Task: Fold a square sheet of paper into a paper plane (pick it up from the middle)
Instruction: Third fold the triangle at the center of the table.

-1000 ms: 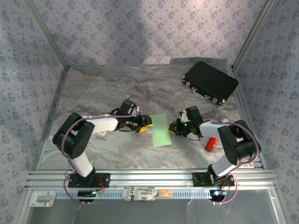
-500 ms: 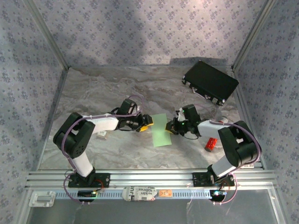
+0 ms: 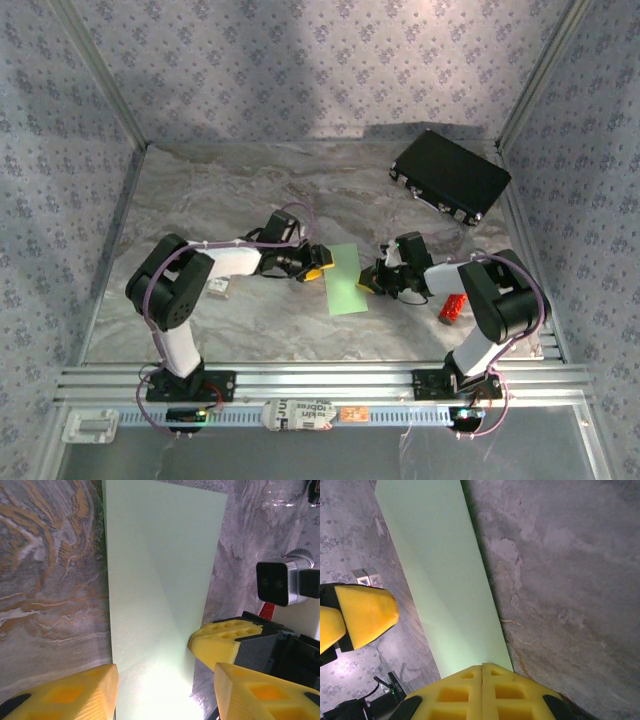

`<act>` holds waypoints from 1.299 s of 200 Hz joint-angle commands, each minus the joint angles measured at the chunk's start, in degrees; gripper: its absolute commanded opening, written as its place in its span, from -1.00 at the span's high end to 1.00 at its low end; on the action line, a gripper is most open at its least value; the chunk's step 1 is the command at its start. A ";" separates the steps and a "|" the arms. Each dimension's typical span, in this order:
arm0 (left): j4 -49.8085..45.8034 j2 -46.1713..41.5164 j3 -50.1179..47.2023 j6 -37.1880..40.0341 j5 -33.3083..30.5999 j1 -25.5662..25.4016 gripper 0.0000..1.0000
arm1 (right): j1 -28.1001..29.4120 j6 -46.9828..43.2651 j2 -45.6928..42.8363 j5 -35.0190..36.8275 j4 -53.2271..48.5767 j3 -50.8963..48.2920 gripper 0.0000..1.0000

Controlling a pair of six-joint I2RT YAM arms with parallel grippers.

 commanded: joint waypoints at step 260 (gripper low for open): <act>-19.73 6.55 12.87 4.87 -9.78 -3.51 -0.04 | -0.59 1.53 1.38 4.66 -3.78 -2.10 0.88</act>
